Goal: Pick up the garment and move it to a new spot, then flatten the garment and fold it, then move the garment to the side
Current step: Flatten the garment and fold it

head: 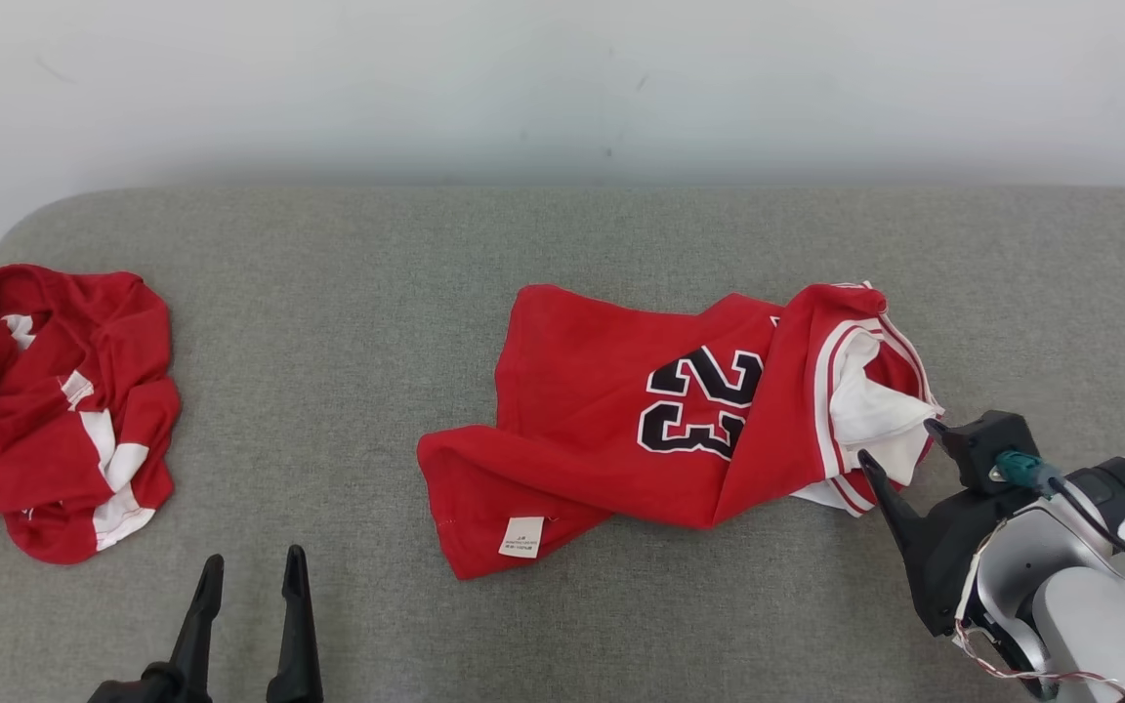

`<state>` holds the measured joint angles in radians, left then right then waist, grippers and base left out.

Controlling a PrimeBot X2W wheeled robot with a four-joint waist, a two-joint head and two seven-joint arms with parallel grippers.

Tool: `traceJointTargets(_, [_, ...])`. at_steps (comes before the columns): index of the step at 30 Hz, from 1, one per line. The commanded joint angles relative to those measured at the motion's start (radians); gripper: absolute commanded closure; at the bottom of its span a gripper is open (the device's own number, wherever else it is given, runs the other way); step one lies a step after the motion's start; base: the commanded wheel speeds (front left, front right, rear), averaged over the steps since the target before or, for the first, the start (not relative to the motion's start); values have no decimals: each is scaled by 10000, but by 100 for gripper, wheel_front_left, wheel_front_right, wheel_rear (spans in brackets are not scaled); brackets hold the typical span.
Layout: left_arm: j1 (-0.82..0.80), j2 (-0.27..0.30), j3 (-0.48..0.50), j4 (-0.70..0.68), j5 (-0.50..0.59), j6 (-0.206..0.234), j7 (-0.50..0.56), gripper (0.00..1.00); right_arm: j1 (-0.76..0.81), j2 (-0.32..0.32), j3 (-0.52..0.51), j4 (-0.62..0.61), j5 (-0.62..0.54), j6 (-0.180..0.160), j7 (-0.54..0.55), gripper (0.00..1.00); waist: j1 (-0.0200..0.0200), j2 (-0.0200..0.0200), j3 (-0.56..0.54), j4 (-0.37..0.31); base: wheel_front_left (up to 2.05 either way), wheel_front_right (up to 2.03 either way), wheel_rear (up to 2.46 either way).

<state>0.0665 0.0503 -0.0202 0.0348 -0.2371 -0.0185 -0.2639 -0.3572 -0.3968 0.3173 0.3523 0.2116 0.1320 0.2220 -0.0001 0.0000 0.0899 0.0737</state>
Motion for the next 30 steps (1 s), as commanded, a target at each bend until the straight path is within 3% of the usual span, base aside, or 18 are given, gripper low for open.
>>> traceJointTargets(1, [-73, 1, -23, 28, -40, -33, -8, 0, 23, -106, 66, -73, -339, -26, 111, 0, 1, 0, 51, -3, 0, 0, 0])
traceJointTargets(10, [-257, 1, -164, 113, 3, -121, -8, 0, -759, -349, 565, 796, -1279, -26, 334, 0, 1, 0, 270, 275, 0, 0, 0])
traceJointTargets(23, [-158, 3, -128, 115, -53, -136, -8, 0, -1401, -64, 642, 1716, -1360, -26, -423, 0, 1, 0, 341, 442, 0, 0, 0])
traceJointTargets(24, [-173, 1, -122, 109, -57, -133, -8, 0, -1434, -49, 676, 1748, -1321, -26, -510, 50, 1, 0, 354, 435, 0, 0, 0])
traceJointTargets(25, [-193, 1, -119, 103, -59, -132, -8, 0, -1471, -33, 695, 1769, -1273, -26, -598, 64, 1, 0, 369, 426, 0, 0, 0])
traceJointTargets(26, [-217, 1, -117, 98, -54, -134, -8, 0, -1515, -21, 729, 1785, -1248, -26, -684, 100, 1, 0, 386, 415, 0, 0, 0])
traceJointTargets(30, [-274, 1, -67, 105, -31, -112, -8, 0, -1502, 91, 600, 1809, -1064, -26, -991, 100, 1, 0, 384, 331, 0, 0, 0])
